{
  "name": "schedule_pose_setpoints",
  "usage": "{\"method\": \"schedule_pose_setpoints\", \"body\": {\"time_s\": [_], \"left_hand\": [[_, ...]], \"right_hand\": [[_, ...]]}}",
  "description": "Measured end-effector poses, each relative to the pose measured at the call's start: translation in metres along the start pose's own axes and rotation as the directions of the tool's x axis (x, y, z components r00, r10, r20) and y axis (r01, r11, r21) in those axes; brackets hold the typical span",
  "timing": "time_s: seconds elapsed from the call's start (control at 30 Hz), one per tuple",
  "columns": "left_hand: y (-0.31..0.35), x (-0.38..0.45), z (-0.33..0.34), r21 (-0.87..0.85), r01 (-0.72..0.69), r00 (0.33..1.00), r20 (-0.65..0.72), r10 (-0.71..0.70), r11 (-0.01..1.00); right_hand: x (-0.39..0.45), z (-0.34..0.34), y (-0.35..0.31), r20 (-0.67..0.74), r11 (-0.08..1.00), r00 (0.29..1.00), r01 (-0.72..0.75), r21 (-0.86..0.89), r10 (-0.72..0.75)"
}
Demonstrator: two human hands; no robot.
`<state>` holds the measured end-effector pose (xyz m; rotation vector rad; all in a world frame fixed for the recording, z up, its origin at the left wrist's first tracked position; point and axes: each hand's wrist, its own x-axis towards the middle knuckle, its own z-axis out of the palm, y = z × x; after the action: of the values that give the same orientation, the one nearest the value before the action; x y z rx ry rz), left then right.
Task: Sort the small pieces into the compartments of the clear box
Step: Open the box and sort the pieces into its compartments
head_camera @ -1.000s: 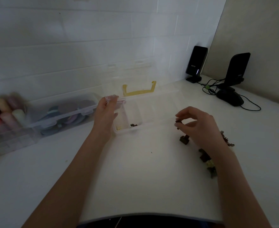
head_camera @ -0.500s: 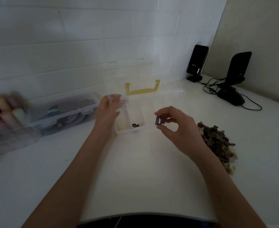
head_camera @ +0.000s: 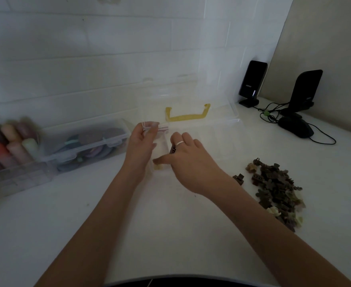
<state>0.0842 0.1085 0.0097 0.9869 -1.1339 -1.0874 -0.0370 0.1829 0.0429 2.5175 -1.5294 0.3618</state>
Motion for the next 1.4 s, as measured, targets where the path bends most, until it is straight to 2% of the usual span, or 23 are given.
{"method": "schedule_pose_setpoints", "body": {"time_s": [0.2, 0.4, 0.53, 0.73, 1.1, 1.2, 1.3, 1.4], "left_hand": [[-0.001, 0.002, 0.002, 0.032, -0.026, 1.0, 0.006, 0.026, 0.999], [-0.003, 0.004, -0.001, 0.043, -0.034, 0.999, 0.012, 0.033, 0.999], [-0.003, 0.004, -0.001, 0.06, -0.039, 0.999, 0.015, 0.038, 0.997], [-0.003, 0.004, -0.002, 0.067, -0.034, 0.999, 0.008, 0.034, 0.997], [-0.003, 0.003, -0.002, 0.06, -0.033, 0.999, 0.009, 0.032, 0.998], [-0.002, 0.002, -0.002, 0.054, -0.043, 0.999, 0.002, 0.043, 0.998], [0.0, 0.001, -0.003, 0.062, -0.049, 0.999, 0.018, 0.048, 0.997], [0.001, 0.0, -0.004, 0.05, -0.022, 1.0, 0.023, 0.021, 0.999]], "right_hand": [[0.006, 0.002, -0.003, 0.031, 0.989, 0.995, -0.092, -0.112, 0.096], [0.001, -0.006, 0.007, -0.015, 0.995, 0.997, -0.079, 0.068, 0.081], [0.002, -0.008, 0.006, 0.052, 1.0, 0.999, 0.006, 0.001, -0.006], [0.003, -0.01, 0.007, -0.004, 0.996, 1.0, -0.019, -0.089, 0.019], [0.01, -0.01, 0.004, 0.137, 1.0, 0.991, 0.0, -0.003, 0.0], [0.01, -0.006, 0.007, 0.029, 0.999, 0.999, -0.021, 0.038, 0.02], [0.012, -0.006, 0.011, -0.124, 0.974, 0.989, -0.049, 0.22, 0.078], [0.01, -0.007, 0.015, -0.179, 0.928, 0.977, -0.039, 0.371, 0.113]]}}
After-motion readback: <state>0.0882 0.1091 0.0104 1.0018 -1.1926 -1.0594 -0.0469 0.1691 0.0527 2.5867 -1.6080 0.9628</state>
